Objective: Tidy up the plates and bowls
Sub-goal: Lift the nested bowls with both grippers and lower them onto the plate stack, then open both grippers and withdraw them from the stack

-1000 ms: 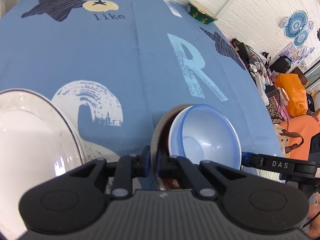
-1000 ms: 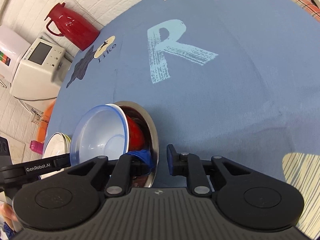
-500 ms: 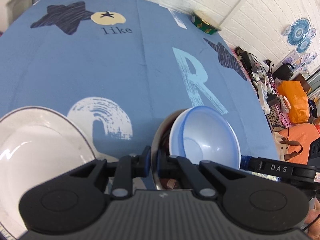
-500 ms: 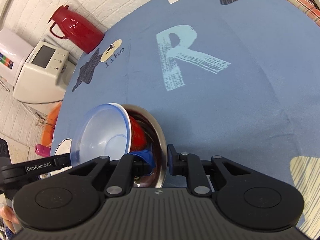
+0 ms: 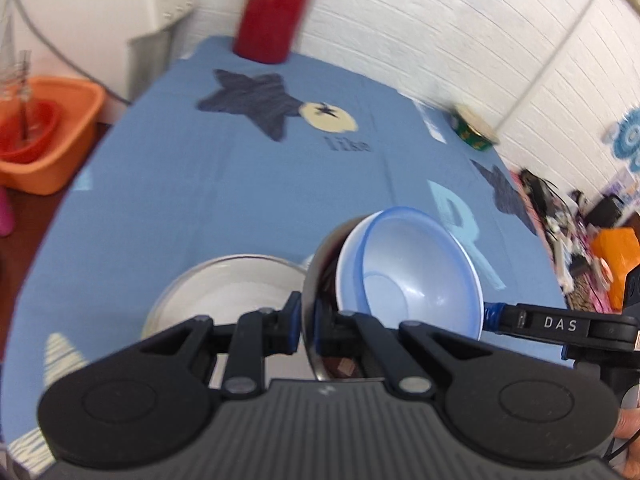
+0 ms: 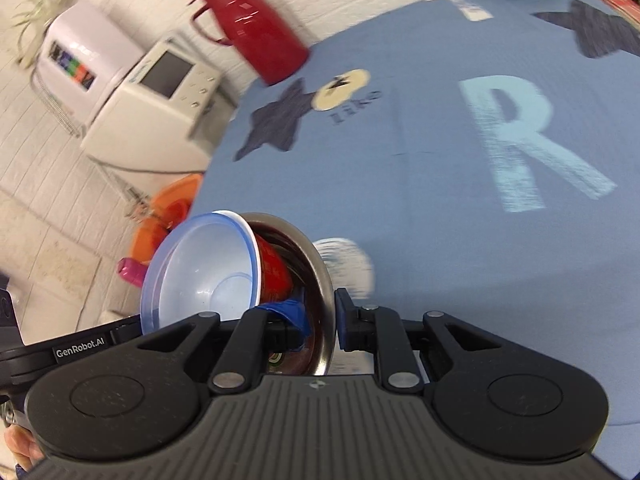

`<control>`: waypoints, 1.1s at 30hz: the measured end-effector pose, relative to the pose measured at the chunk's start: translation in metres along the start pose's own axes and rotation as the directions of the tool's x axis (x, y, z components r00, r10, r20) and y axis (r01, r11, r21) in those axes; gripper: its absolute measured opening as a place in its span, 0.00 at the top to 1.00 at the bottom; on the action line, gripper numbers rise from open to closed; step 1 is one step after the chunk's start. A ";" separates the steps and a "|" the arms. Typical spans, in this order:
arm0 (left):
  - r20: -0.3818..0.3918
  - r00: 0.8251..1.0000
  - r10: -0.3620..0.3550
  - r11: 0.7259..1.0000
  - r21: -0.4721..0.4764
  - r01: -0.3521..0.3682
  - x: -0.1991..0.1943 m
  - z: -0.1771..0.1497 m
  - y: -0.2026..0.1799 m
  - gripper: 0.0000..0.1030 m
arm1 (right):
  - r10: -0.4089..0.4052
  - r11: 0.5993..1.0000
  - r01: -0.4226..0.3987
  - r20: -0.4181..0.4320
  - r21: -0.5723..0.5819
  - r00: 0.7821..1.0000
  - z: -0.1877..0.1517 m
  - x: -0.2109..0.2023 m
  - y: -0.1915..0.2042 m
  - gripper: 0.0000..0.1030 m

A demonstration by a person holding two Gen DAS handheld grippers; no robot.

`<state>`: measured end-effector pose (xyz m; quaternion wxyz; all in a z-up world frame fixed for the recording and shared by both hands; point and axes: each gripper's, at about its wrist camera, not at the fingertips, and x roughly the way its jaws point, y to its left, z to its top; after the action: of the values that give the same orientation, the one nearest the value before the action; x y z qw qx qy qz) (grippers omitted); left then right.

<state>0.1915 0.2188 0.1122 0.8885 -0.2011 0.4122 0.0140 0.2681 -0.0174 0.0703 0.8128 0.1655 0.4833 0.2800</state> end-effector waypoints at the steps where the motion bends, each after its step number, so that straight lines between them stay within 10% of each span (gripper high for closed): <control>1: 0.006 1.000 0.021 1.000 -0.006 -0.021 -0.005 -0.003 0.008 1.00 | 0.012 1.000 -0.012 -0.014 -0.013 1.000 -0.001 0.007 0.008 1.00; 11: -0.081 0.994 0.076 0.995 -0.064 -0.081 0.011 -0.034 0.066 1.00 | -0.004 0.999 -0.006 -0.192 -0.053 0.981 -0.032 0.077 0.041 1.00; 25: -0.021 0.996 0.087 0.993 -0.075 -0.088 0.016 -0.036 0.079 0.92 | -0.048 0.991 0.028 -0.152 -0.129 0.987 -0.030 0.082 0.043 0.98; 28: 0.014 0.987 0.160 0.985 -0.064 -0.159 0.008 -0.038 0.077 0.51 | -0.045 0.990 0.029 -0.117 -0.137 0.992 -0.031 0.074 0.042 0.96; 33: 0.069 0.986 0.150 0.987 -0.060 -0.146 -0.005 -0.041 0.081 0.49 | -0.029 0.988 0.029 0.005 -0.150 1.000 -0.025 0.051 0.044 0.91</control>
<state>0.1432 0.2788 0.0645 0.8937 -0.1934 0.3927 0.0987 0.2525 0.0481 0.0468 0.8277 0.0973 0.4620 0.3033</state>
